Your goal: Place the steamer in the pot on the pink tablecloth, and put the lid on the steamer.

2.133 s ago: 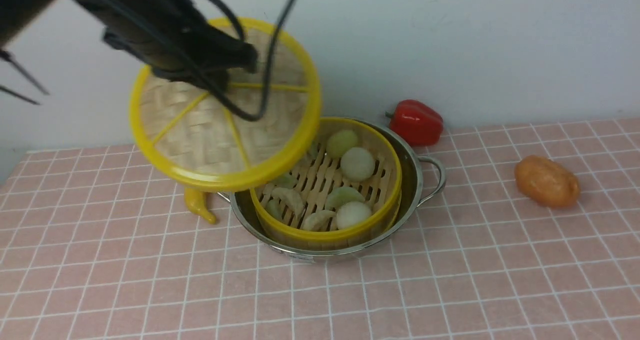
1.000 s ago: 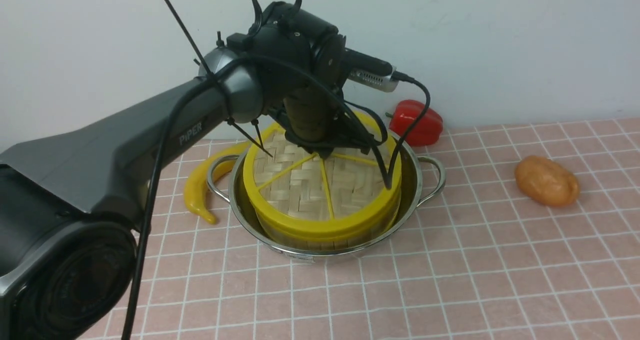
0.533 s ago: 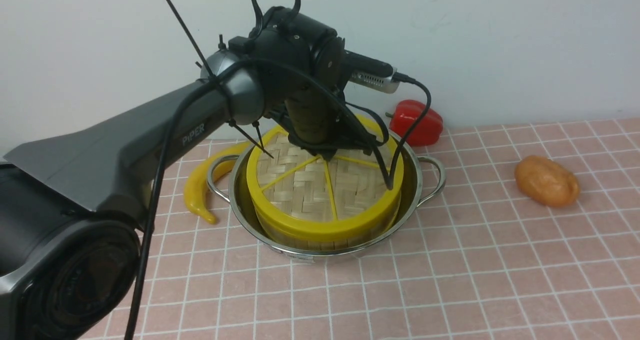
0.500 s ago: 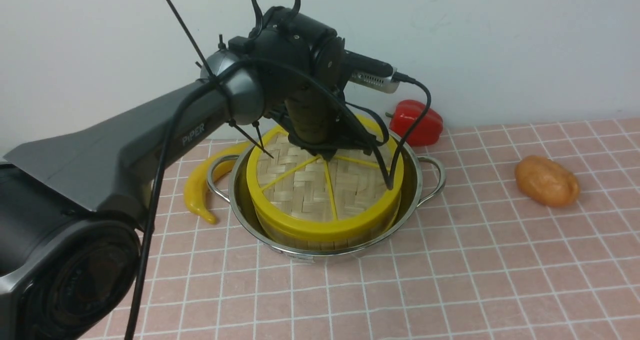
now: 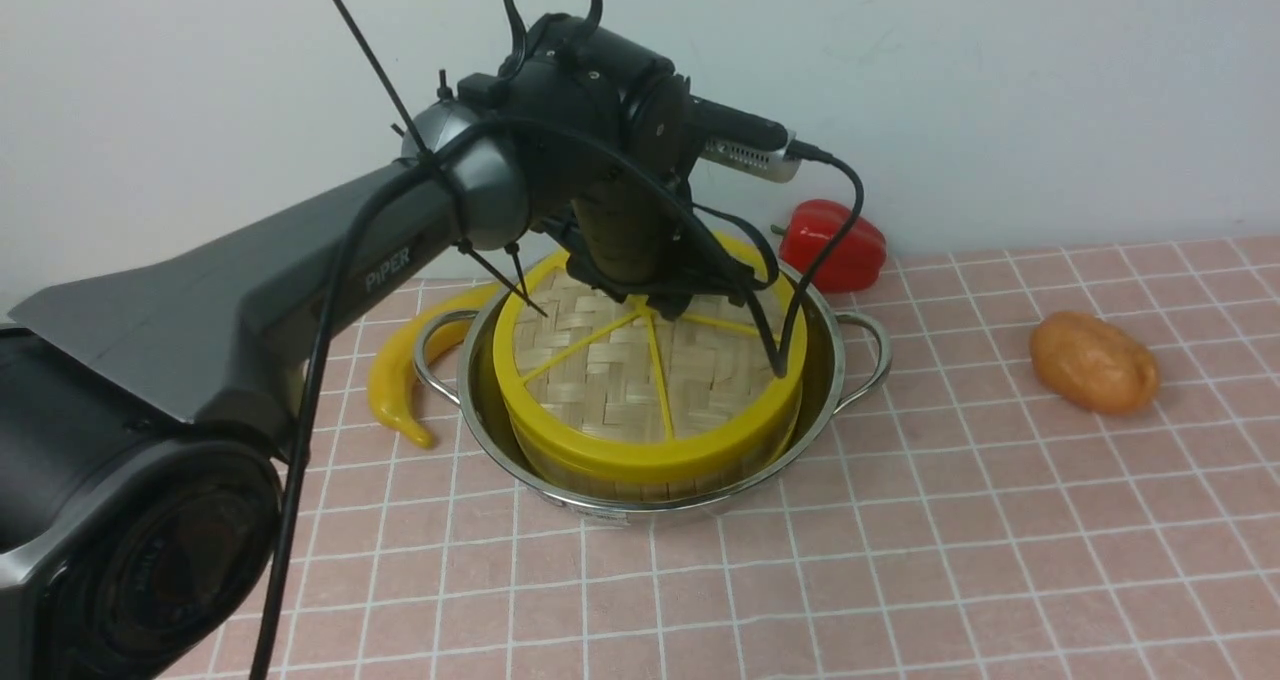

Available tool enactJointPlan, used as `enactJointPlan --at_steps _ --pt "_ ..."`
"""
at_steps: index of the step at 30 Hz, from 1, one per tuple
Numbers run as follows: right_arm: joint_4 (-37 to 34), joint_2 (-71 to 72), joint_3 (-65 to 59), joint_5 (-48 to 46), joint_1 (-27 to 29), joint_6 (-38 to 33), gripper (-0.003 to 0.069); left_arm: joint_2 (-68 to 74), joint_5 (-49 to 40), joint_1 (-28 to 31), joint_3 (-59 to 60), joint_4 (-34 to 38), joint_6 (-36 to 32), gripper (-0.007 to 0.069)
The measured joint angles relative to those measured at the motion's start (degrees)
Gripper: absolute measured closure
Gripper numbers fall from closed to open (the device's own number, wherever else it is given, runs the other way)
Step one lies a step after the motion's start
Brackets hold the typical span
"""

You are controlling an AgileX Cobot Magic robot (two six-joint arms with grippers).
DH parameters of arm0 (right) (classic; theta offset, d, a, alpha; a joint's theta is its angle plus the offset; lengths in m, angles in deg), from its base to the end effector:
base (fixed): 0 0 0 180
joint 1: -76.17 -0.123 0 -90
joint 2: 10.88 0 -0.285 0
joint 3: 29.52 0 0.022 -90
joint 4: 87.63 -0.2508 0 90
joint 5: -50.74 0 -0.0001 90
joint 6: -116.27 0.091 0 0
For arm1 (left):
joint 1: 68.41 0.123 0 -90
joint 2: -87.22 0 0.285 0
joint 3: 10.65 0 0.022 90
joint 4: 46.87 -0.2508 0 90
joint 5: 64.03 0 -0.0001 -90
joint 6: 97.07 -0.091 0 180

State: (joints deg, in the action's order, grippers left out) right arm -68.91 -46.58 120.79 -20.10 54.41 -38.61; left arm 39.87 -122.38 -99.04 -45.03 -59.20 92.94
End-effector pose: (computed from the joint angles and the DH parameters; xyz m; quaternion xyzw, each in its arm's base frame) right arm 0.0552 -0.0077 0.3521 0.0346 0.9150 -0.0027 0.4021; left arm 0.4221 -0.2307 0.2365 0.2103 0.9513 0.0247 0.2240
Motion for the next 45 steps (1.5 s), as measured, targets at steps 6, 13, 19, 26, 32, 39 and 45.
enactJointPlan --at_steps 6,13,19,26,32,39,45 --pt "-0.64 0.00 0.00 0.00 0.00 -0.05 0.0141 -0.53 0.14 0.00 0.00 -0.11 0.00 0.0149" --pt "-0.18 0.00 -0.05 0.00 0.00 -0.05 0.0141 -11.95 -3.61 0.06 0.00 -5.42 0.00 0.0104" --pt "0.85 0.00 -0.35 9.61 0.00 -0.05 0.0148 -23.10 -10.82 0.06 0.00 -14.18 0.00 0.0251" --pt "5.88 -0.05 -7.99 29.91 0.00 0.02 0.0286 -36.69 -10.95 0.09 8.82 -16.01 0.73 0.0611" --pt "8.17 -0.05 -19.54 39.32 0.00 3.21 0.0491 -52.11 -4.27 0.09 29.66 -15.48 5.21 0.0648" --pt "8.03 -0.05 -24.30 44.12 0.00 5.52 0.0647 -69.43 20.26 0.09 58.42 -14.84 12.33 0.0646" --pt "8.08 -0.05 -24.69 47.35 0.00 5.89 0.0675 -81.62 43.21 0.09 82.38 -14.90 14.63 0.0646"
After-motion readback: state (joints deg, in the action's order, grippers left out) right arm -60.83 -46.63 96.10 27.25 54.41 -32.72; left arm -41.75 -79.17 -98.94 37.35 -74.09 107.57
